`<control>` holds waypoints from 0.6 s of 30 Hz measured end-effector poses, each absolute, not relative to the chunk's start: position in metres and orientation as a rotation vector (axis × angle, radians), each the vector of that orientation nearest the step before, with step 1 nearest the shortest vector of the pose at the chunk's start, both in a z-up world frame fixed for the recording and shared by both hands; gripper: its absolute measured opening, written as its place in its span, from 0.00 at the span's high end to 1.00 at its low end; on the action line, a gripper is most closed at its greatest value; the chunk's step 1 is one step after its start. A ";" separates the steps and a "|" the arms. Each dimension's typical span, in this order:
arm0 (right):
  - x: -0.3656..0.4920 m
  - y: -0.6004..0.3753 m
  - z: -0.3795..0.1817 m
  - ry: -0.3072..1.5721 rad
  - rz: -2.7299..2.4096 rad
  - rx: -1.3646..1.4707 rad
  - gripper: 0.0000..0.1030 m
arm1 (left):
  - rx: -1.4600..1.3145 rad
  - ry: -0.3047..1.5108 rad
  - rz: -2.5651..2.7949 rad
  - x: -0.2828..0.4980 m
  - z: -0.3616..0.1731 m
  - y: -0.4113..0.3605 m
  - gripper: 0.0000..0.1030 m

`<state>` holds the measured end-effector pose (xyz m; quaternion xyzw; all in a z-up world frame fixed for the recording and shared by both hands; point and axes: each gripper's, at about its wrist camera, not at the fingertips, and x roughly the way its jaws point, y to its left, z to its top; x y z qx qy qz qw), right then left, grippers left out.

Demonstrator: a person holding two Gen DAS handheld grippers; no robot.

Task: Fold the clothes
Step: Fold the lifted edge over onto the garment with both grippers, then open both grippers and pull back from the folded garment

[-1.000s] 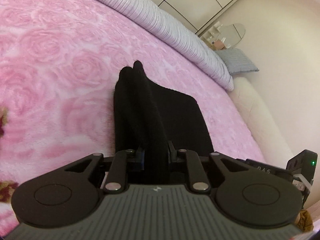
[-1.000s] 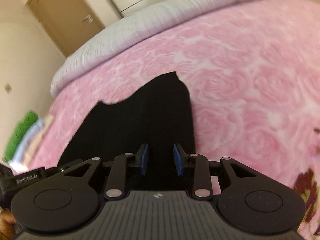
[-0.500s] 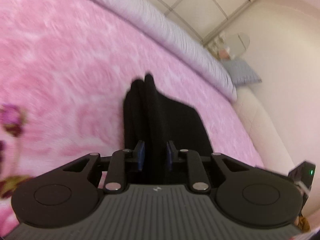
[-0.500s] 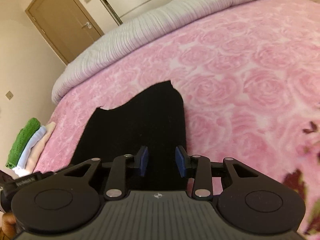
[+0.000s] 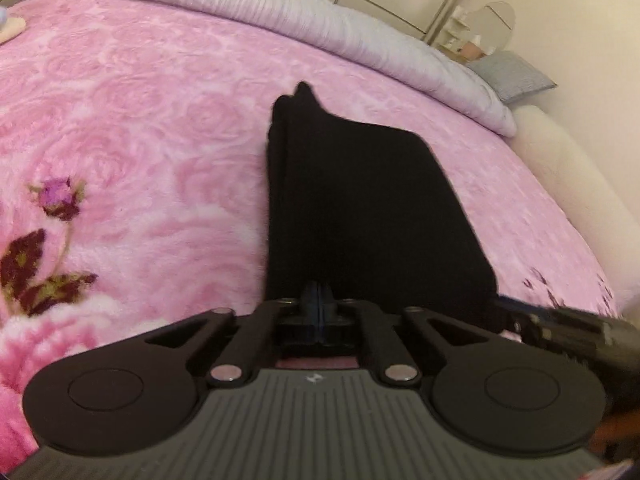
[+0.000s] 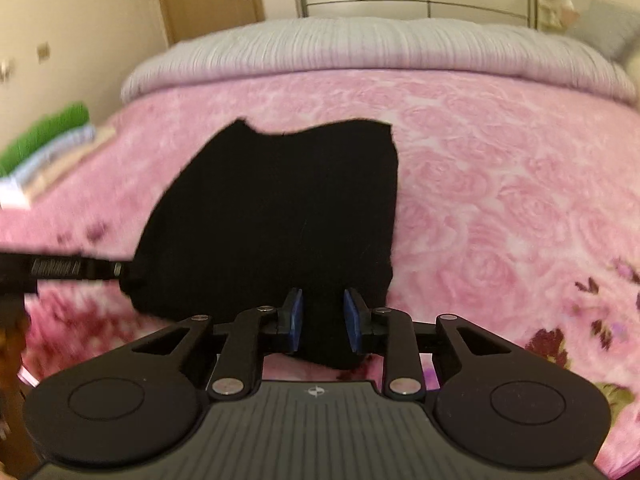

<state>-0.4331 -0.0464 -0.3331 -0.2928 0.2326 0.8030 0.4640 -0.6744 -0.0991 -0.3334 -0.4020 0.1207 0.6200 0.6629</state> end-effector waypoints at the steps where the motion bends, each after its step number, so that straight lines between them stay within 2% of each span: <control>1: -0.436 -0.047 -0.334 0.550 1.970 -0.739 0.70 | -0.908 0.282 1.408 -0.673 -0.332 -0.097 0.98; 5: -0.437 -0.040 -0.329 0.605 1.937 -0.756 0.68 | -0.872 0.340 1.455 -0.661 -0.318 -0.102 0.97; 7: -0.435 -0.038 -0.320 0.661 1.909 -0.743 0.67 | -0.860 0.351 1.480 -0.654 -0.308 -0.112 0.92; 9: -0.433 -0.038 -0.310 0.705 1.884 -0.729 0.66 | -0.848 0.363 1.506 -0.647 -0.298 -0.123 0.78; 14: -0.433 -0.053 -0.288 0.681 1.892 -0.707 0.51 | -0.837 0.390 1.541 -0.634 -0.278 -0.144 0.71; 18: -0.429 -0.065 -0.277 0.677 1.900 -0.695 0.46 | -0.812 0.395 1.567 -0.625 -0.264 -0.161 0.65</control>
